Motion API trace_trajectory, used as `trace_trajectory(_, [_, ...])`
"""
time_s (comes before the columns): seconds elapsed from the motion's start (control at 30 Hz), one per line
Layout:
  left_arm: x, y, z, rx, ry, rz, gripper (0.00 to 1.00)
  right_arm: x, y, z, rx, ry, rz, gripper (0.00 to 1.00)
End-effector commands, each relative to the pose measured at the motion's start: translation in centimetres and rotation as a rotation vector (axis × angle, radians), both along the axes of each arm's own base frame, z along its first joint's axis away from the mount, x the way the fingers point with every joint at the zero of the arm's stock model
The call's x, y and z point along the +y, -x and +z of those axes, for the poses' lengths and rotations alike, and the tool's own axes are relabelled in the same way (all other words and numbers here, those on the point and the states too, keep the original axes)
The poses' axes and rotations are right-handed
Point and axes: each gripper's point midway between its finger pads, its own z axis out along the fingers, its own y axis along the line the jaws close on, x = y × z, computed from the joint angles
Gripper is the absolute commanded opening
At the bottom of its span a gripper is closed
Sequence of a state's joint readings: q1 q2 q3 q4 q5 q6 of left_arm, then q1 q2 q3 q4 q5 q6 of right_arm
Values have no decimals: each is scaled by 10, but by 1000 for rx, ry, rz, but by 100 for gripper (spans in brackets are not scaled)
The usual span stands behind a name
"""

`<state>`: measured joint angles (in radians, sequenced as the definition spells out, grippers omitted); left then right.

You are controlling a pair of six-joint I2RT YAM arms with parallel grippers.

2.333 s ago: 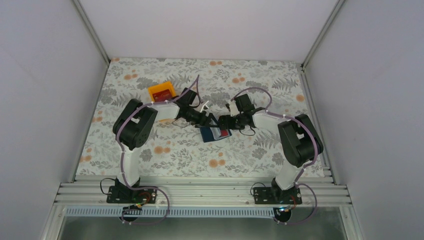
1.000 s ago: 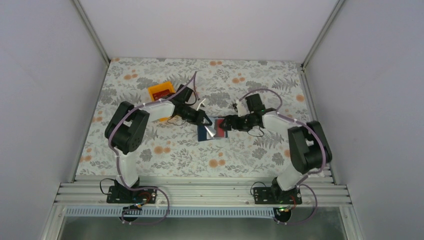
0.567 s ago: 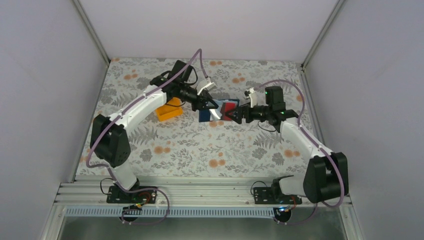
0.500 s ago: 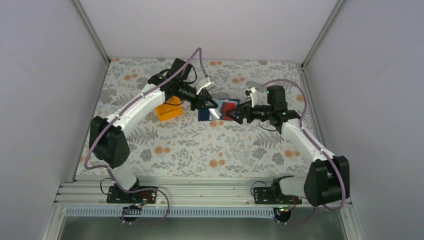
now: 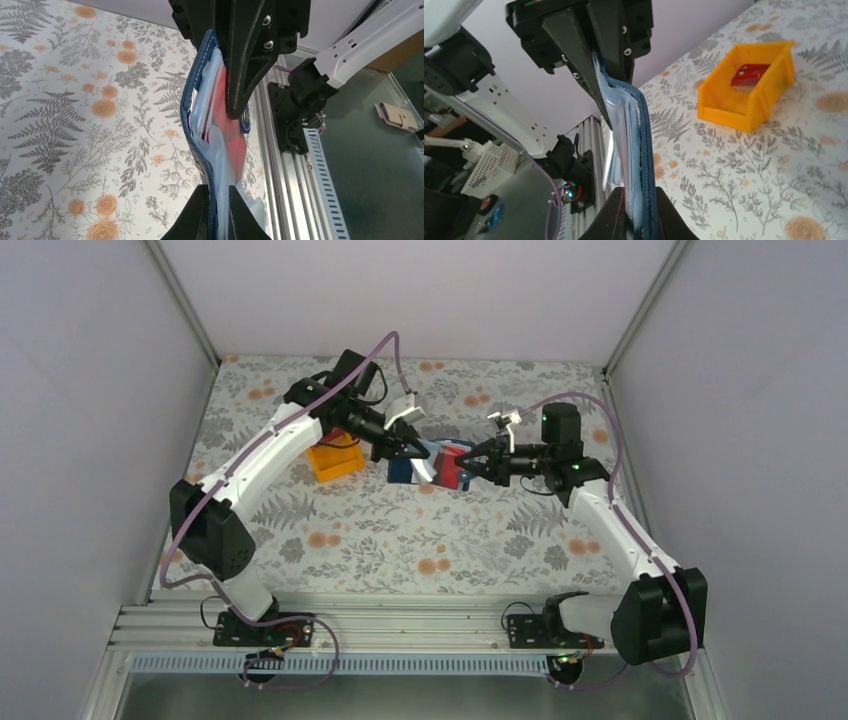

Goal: Take the credit cards out of the card holder

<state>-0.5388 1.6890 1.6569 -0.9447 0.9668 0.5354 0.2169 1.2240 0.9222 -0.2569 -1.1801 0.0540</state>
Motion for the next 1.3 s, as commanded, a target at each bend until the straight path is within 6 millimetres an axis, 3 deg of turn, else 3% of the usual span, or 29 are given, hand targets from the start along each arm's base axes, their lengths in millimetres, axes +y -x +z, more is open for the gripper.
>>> trace_trajectory(0.0, [-1,8,26,-59,55,-32,2,-1,6,18,-67,-17,13,4])
trace_trajectory(0.07, [2,2,28,-67,55,-6,3,-2,6,19,-76,-11,0,4])
trace_trajectory(0.13, [8,-14,28,-79,36,62,14,-4,1,19,-76,7,-37,4])
trace_trajectory(0.23, [28,-51,28,-98,0,211,22,-15,-28,8,-35,98,-214,4])
trace_trajectory(0.27, [37,-64,31,-93,4,261,23,-32,-55,-5,-13,194,-406,4])
trace_trajectory(0.33, [56,-90,38,-74,19,356,23,-64,-83,-27,41,350,-672,4])
trace_trajectory(0.4, [68,-108,41,-93,-4,428,23,-87,-94,-42,94,466,-839,4])
trace_trajectory(0.47, [67,-110,45,-106,-9,428,26,-95,-98,-47,112,533,-936,4])
trace_trajectory(0.57, [44,-88,52,-110,21,332,33,-83,-99,-50,100,593,-969,4])
trace_trajectory(0.73, [-12,-22,44,-42,72,80,36,-17,-95,-40,77,490,-742,4])
trace_trajectory(0.8, [-22,-12,34,19,89,46,36,-2,-91,-30,67,436,-679,4])
trace_trajectory(0.97, [-35,-10,-24,208,49,102,41,20,-76,-17,59,348,-538,4])
trace_trajectory(1.27, [-21,-43,-44,210,6,246,41,39,-55,10,6,228,-388,4])
